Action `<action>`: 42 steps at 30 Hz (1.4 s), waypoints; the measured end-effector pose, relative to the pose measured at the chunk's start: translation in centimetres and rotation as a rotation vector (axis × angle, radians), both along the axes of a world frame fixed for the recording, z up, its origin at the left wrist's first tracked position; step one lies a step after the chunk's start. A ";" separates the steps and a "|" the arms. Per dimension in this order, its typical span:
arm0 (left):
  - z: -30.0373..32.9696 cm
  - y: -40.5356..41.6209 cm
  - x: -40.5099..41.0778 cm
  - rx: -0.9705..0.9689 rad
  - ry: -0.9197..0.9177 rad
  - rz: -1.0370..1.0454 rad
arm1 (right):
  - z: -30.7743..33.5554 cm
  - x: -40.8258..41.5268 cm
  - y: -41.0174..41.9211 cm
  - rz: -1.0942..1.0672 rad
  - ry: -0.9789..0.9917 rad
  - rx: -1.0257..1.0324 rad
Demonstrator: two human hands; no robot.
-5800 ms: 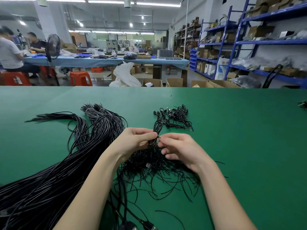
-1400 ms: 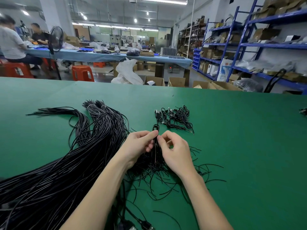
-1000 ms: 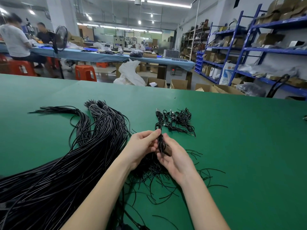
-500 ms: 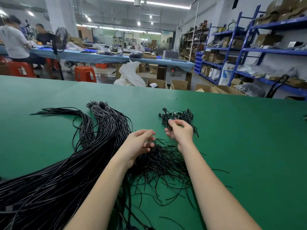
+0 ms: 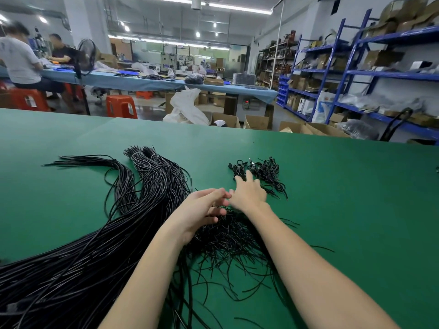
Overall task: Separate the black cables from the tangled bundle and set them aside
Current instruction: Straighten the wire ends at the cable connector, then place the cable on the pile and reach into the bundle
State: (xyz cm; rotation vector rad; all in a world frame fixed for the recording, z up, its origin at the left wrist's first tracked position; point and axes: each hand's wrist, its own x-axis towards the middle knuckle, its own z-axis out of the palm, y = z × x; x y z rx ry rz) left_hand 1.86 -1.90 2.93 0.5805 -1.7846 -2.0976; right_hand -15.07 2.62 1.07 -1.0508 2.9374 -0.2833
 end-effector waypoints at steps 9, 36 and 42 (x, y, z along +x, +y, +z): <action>0.2 0.5 -0.1 -0.020 -0.023 -0.010 | 0.3 -1.5 -0.8 0.010 -0.045 0.194; -1.5 -0.9 0.8 -1.363 -0.743 0.550 | -3.2 7.9 10.2 0.158 -0.134 -0.826; -2.8 -1.4 0.7 -1.499 -1.015 0.429 | -4.0 8.4 10.1 0.174 -0.153 -0.771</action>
